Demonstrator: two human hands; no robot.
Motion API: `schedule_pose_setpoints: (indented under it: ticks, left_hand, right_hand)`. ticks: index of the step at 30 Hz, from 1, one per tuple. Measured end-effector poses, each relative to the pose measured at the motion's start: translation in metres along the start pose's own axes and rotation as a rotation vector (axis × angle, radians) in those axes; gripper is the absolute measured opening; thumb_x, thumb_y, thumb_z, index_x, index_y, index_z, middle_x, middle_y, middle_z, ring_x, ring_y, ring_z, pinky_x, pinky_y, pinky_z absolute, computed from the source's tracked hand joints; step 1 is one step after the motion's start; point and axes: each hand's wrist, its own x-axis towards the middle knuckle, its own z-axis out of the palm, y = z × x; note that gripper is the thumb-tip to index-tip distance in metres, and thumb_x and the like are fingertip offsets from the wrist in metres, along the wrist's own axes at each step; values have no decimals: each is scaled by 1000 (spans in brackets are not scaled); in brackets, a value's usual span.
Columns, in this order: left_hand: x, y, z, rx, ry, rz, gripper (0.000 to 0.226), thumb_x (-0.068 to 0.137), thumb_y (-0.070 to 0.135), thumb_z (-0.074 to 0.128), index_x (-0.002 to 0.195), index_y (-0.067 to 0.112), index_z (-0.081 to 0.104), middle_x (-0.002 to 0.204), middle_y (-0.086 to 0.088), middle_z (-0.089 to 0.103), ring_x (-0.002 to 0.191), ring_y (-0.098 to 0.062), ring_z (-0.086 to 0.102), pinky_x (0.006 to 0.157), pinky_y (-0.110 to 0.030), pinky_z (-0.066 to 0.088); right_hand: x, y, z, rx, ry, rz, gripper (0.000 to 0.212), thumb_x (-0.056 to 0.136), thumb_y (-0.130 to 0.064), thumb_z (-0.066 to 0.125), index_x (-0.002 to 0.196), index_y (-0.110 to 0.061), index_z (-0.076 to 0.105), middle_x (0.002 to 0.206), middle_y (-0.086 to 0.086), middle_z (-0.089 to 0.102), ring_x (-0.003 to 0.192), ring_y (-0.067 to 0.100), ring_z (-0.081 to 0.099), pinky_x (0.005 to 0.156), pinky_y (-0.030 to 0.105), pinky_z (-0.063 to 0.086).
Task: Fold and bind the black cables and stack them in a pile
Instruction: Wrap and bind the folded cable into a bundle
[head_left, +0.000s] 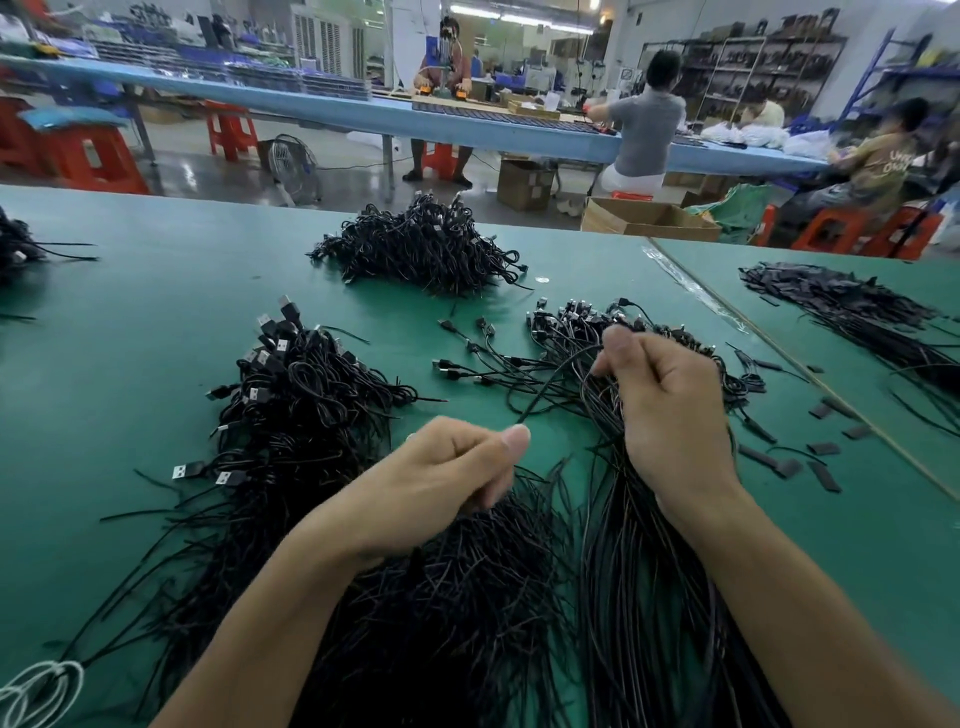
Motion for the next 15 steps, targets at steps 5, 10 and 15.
schedule_pose_setpoints:
  ticks: [5, 10, 15]
  left_hand:
    - [-6, 16, -9, -721, 13, 16, 39, 93, 49, 55, 63, 23, 58, 49, 13, 33, 40, -3, 26, 35, -14, 26]
    - [9, 2, -6, -939, 441, 136, 41, 98, 39, 43, 95, 14, 75, 60, 6, 48, 50, -4, 43, 41, -15, 39]
    - [13, -10, 7, -326, 534, 282, 43, 101, 44, 40, 102, 16, 72, 91, -3, 74, 87, -14, 71, 74, -21, 55]
  right_hand:
    - [-17, 6, 11, -179, -572, 113, 38, 99, -43, 51, 73, -21, 68, 49, -6, 45, 45, 14, 34, 43, 26, 28]
    - [-32, -15, 19, -224, -787, -71, 35, 101, -34, 54, 68, -32, 64, 53, -4, 43, 49, 7, 35, 47, 20, 30]
    - [-32, -33, 13, -254, -823, -200, 30, 99, -30, 55, 77, -11, 62, 59, 1, 53, 51, 11, 44, 49, 23, 34]
